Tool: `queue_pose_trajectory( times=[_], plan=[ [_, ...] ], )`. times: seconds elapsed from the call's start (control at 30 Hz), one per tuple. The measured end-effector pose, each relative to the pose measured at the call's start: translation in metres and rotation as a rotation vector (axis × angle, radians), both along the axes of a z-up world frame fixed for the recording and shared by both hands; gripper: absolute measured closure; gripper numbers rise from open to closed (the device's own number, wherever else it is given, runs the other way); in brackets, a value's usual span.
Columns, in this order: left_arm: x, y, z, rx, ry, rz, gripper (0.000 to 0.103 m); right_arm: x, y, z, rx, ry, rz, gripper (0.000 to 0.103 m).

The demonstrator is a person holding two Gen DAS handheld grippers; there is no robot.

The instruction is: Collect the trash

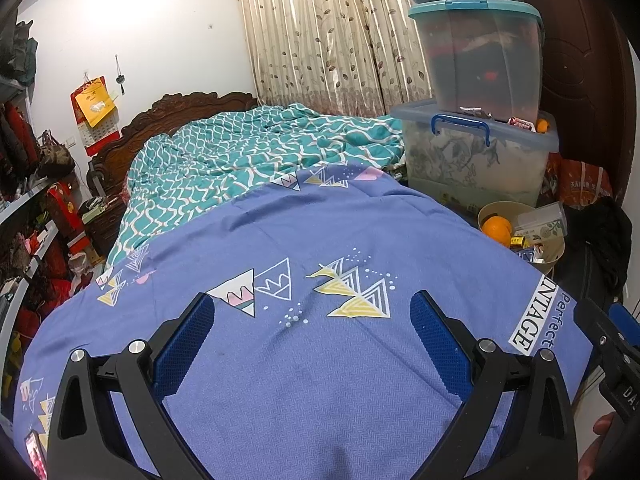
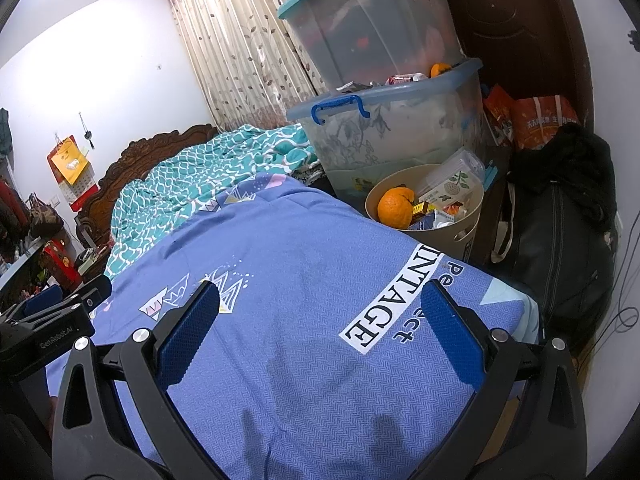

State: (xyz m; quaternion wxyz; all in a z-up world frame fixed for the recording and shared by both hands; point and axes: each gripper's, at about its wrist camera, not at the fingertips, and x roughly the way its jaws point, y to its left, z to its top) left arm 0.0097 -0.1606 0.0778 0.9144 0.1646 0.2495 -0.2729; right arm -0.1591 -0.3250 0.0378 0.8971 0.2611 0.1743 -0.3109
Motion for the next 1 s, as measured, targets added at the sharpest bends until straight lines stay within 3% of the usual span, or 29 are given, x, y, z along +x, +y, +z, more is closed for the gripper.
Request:
queue_pose_trajectory(
  times=[0.27,1.0],
  plan=[
    [-0.003,-0.001,0.001,-0.013,0.006,-0.014,0.008,-0.01,0.006,0.0,-0.031,-0.027,-0.005,0.003],
    [-0.001,0.003,0.004,-0.03,0.024,-0.091,0.008,-0.015,0.003,0.006,-0.009,0.023,-0.04,0.003]
  ],
)
